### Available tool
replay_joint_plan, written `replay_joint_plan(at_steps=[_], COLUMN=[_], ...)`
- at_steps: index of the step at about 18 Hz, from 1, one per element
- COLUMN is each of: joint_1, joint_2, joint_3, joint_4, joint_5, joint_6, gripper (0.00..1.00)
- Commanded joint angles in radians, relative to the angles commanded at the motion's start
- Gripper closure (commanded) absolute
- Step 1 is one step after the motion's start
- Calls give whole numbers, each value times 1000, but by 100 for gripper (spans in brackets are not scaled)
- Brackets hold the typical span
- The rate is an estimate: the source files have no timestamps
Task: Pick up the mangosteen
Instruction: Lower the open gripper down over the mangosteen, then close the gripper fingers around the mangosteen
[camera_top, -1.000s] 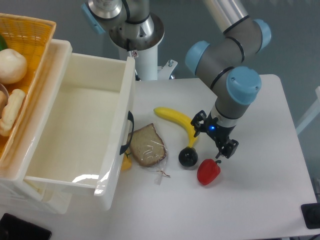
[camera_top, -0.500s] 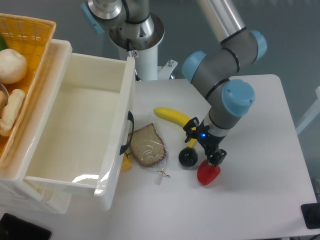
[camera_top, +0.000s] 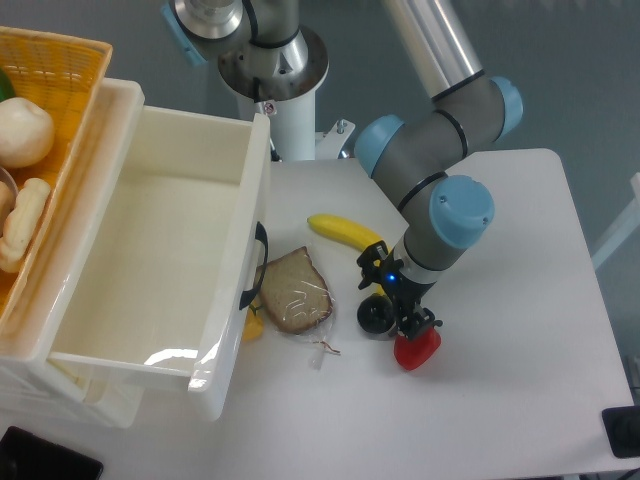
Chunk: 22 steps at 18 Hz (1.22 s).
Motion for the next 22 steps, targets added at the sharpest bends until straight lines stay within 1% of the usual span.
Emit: replay_joint_plan(at_steps=[10, 14, 19, 20, 22], joint_1=[-8, -24, -28, -28, -28], joint_2=[-29, -37, -51, -51, -51], joint_3=[3, 6, 12, 12, 11], joint_4=[0, 2, 6, 6, 6], joint_5=[3, 90, 94, 92, 92], joint_6=[0, -2, -15, -15, -17], gripper=[5, 6, 7, 8, 21])
